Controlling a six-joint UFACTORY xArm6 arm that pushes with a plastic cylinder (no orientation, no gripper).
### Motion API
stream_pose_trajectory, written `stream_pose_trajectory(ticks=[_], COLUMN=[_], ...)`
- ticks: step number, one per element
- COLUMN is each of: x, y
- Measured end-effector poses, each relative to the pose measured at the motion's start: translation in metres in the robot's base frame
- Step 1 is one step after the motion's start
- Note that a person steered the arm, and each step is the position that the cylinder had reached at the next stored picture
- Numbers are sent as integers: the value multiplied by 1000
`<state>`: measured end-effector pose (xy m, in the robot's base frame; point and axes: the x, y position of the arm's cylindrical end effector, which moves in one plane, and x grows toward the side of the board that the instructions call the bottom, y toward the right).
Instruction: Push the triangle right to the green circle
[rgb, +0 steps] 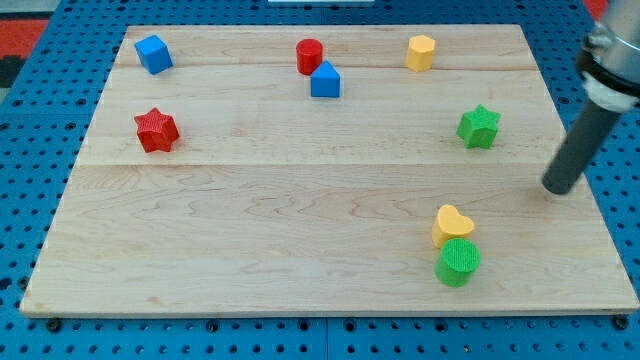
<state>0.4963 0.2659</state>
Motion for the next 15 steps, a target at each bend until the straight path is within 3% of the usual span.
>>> stream_pose_trajectory(ticks=[1,3,4,6,7,8,9,10,14,15], x=[0,-93,-137,-210,-204,-157,-121,-112,-142,-140], y=[-46,-254,-327,-327,-262,-212,-211,-211,-210,-187])
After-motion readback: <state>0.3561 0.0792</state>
